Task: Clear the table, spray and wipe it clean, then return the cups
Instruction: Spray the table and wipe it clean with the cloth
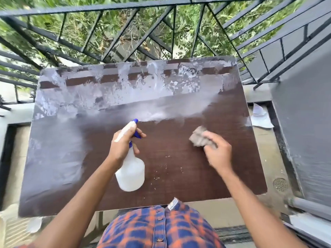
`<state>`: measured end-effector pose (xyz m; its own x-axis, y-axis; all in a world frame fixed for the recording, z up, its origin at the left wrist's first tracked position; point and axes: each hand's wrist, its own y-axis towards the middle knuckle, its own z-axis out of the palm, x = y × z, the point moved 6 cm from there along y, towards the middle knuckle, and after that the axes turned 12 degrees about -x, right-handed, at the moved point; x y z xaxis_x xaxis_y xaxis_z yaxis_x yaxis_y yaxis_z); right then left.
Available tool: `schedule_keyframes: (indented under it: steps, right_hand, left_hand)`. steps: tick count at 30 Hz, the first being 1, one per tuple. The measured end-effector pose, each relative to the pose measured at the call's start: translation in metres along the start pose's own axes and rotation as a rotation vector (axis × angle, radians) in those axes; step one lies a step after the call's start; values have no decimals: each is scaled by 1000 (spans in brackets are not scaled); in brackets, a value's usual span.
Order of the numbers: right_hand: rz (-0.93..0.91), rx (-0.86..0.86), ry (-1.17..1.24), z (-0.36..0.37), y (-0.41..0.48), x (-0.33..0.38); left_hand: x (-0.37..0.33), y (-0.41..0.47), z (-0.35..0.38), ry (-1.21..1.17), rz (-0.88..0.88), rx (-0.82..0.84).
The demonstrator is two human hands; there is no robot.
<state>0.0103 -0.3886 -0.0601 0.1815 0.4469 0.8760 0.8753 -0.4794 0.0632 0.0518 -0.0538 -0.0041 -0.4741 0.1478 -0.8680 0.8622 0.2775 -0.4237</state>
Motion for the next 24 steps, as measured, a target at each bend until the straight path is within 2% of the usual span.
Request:
schedule_keyframes:
  steps: [3, 5, 10, 15, 18, 24]
  right_hand:
    - [103, -296, -166, -48, 77, -29]
    - [162, -351, -280, -61, 117, -52]
    - [208, -197, -551, -25, 162, -75]
    - [246, -112, -700, 3, 202, -67]
    - [283, -125, -779, 14, 205, -59]
    - [132, -94, -851, 103, 157, -17]
  left_hand:
    - [-5, 6, 11, -11, -6, 15]
    - [-11, 14, 19, -27, -4, 26]
    - [-23, 35, 35, -50, 25, 42]
    - [-35, 56, 32, -70, 32, 61]
    - [-39, 64, 23, -104, 20, 52]
    - [-31, 81, -37, -153, -4, 21]
